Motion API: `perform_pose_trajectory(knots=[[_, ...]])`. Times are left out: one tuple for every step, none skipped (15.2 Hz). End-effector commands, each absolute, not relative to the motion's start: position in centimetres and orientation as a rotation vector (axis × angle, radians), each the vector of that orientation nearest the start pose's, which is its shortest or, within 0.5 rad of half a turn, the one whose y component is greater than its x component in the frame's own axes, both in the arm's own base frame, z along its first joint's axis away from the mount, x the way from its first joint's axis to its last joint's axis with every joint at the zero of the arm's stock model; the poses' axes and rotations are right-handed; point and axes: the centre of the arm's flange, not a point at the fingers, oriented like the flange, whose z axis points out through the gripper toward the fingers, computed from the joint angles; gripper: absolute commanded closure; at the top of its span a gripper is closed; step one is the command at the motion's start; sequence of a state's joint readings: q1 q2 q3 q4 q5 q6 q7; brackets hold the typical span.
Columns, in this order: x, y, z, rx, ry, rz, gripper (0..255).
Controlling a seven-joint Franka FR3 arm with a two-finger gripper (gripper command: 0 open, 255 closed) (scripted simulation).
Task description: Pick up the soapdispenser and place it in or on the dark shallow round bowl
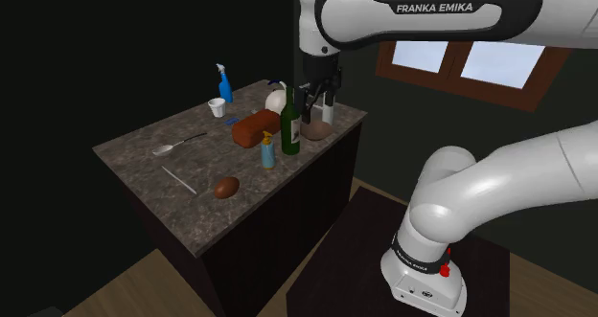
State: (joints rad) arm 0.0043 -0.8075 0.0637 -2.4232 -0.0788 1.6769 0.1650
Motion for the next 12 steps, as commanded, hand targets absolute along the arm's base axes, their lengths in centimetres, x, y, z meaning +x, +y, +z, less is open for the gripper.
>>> perform_pose_trajectory(knots=[[31.0,1.8,57.5,-3.252,0.178,-0.119,0],[32.0,1.3,56.8,-3.249,0.176,-0.12,0],[33.0,0.7,56.1,-3.247,0.175,-0.121,0],[34.0,0.2,55.4,-3.244,0.173,-0.122,0],[34.9,-0.4,54.7,-3.242,0.172,-0.123,0],[35.9,-0.9,54.0,-3.239,0.17,-0.124,0],[36.9,-1.5,53.4,-3.237,0.169,-0.124,0],[37.9,-2.0,52.7,-3.234,0.167,-0.125,0],[38.9,-2.6,52.0,-3.232,0.166,-0.126,0],[39.9,-3.1,51.3,-3.229,0.164,-0.127,0],[40.9,-3.7,50.6,-3.226,0.162,-0.128,0],[41.9,-4.2,49.9,-3.224,0.161,-0.129,0]])
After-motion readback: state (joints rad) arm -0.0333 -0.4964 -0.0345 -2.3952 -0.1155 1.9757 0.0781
